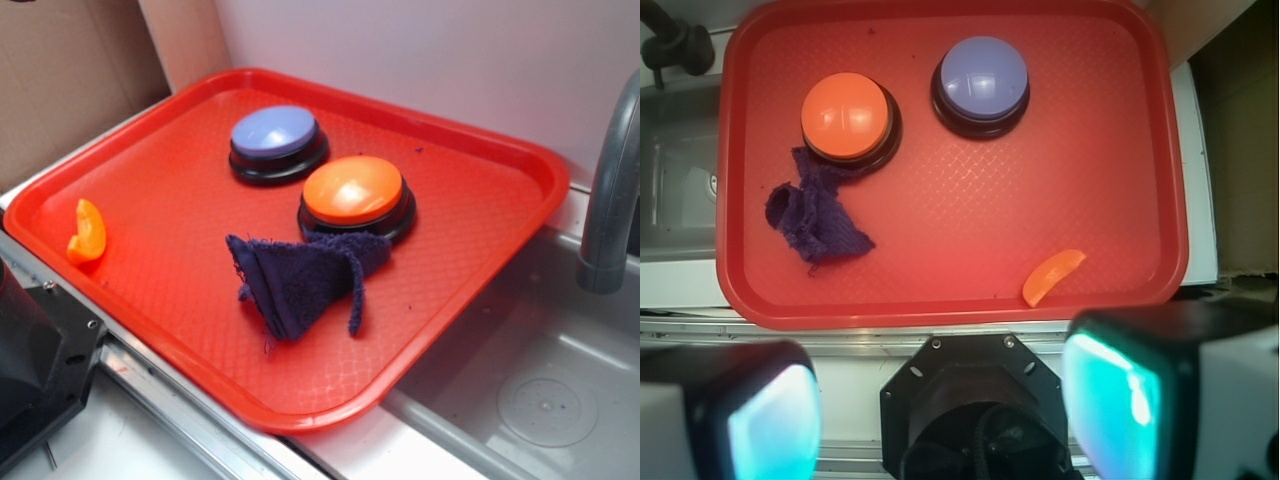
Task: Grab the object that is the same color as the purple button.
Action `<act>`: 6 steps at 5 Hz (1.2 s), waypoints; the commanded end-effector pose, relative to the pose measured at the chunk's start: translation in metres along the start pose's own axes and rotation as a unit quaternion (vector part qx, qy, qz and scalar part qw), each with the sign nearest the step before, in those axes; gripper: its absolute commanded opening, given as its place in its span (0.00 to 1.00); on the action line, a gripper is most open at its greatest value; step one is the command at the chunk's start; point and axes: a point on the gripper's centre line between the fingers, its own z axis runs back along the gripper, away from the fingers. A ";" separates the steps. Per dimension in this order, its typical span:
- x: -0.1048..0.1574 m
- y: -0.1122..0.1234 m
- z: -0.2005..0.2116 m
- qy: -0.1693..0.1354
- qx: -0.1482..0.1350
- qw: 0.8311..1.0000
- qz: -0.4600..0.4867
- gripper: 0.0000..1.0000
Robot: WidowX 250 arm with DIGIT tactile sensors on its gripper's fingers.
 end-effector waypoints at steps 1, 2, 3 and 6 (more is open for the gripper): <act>0.000 0.000 0.000 0.000 0.000 1.000 0.000 1.00; 0.005 -0.013 -0.015 -0.021 -0.016 0.999 -0.034 1.00; 0.016 -0.032 -0.038 -0.035 -0.014 0.999 -0.036 1.00; 0.040 -0.064 -0.128 -0.041 -0.003 0.998 0.057 1.00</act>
